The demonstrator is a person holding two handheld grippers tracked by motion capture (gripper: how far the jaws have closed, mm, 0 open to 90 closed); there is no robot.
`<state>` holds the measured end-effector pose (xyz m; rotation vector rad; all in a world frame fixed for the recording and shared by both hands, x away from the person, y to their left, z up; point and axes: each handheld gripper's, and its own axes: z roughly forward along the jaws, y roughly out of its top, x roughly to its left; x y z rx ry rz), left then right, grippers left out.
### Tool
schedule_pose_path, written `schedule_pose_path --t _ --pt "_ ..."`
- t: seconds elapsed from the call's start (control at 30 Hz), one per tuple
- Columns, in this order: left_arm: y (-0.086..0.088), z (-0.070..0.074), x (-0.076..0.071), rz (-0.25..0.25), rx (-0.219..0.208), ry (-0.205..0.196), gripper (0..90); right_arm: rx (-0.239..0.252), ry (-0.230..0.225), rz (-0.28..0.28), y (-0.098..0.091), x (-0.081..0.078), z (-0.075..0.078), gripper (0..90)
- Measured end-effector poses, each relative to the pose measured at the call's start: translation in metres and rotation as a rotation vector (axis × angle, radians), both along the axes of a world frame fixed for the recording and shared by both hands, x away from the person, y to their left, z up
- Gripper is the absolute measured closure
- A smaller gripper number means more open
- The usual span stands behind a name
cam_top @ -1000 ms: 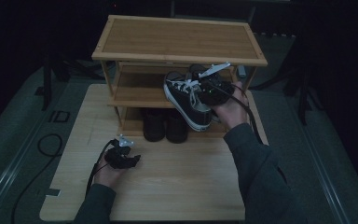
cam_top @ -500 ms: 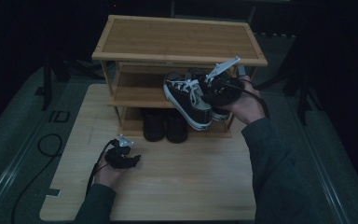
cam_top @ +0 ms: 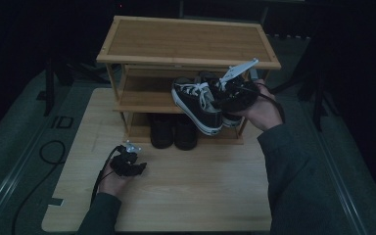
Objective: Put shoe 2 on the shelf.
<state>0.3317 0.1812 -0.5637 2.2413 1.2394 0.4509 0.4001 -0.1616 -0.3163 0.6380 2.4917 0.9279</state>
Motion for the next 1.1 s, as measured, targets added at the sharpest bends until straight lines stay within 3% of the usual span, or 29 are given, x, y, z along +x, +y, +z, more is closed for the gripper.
schedule_pose_path --t 0.27,0.5,0.73,0.9,1.1 --pt "-0.004 0.014 -0.003 -0.024 -0.022 -0.019 55.5 0.026 0.011 0.02 0.001 -0.002 0.001 59.2" --pt "-0.002 0.036 -0.006 -0.051 -0.096 -0.048 55.4 0.052 0.016 0.039 0.0 -0.006 0.004 59.7" --pt "-0.011 0.055 -0.007 -0.084 -0.104 -0.09 55.6 0.092 0.029 0.074 0.0 -0.01 0.009 60.5" --pt "-0.015 0.07 -0.007 -0.105 -0.119 -0.117 56.3 0.096 0.032 0.109 0.005 -0.016 0.01 61.3" --pt "-0.02 0.084 -0.004 -0.121 -0.126 -0.127 58.7 0.131 0.044 0.154 0.011 -0.023 0.008 62.5"
